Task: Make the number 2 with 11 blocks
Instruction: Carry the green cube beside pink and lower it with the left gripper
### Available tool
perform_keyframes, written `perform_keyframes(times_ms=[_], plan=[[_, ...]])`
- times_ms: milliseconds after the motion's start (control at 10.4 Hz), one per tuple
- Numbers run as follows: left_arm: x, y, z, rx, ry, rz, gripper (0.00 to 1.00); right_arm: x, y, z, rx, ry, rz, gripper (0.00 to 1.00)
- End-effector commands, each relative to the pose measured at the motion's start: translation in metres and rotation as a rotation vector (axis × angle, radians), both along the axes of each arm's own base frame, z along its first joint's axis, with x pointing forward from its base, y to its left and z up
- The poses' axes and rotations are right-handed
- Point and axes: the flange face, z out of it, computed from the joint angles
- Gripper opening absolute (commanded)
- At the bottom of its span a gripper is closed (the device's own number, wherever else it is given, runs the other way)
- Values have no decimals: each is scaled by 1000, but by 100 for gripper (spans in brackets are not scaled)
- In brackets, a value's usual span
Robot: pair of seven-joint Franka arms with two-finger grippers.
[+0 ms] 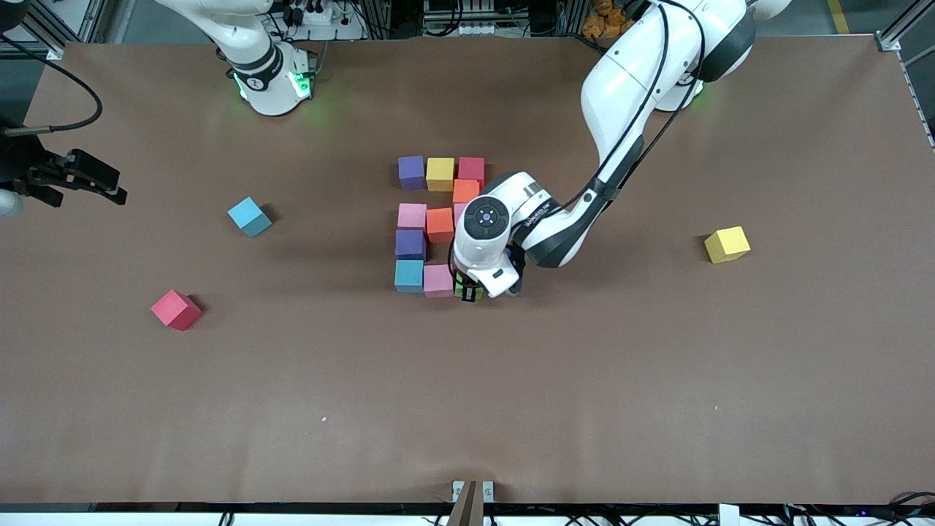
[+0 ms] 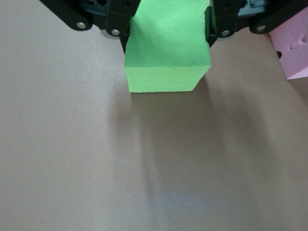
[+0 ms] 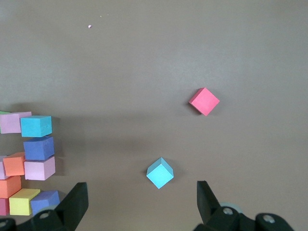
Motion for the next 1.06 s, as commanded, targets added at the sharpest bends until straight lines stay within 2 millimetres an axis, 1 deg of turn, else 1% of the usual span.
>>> perform_keyframes(times_ms=[0,96,192,384,672,768,864,960], plan=[[3,-5,-3,-14,-1,31,91,1,1,-1,9,2,-13,100],[3,-4,-4,-13,-1,38,100,1,1,-2,9,5,-12,100],[3,-4,-3,-13,-1,41,100,0,1,-1,9,5,-12,100],[4,-5,7,-17,-9,41,100,0,1,-1,9,5,-12,100],[6,3,37,20,6,35,100,1,1,-1,9,4,-13,100],[7,4,51,21,0,33,100,1,1,-2,10,5,-12,100],[6,7,55,39,10,28,100,1,1,-1,9,4,-13,100],[6,10,65,52,17,25,100,1,1,-2,10,4,-13,100]])
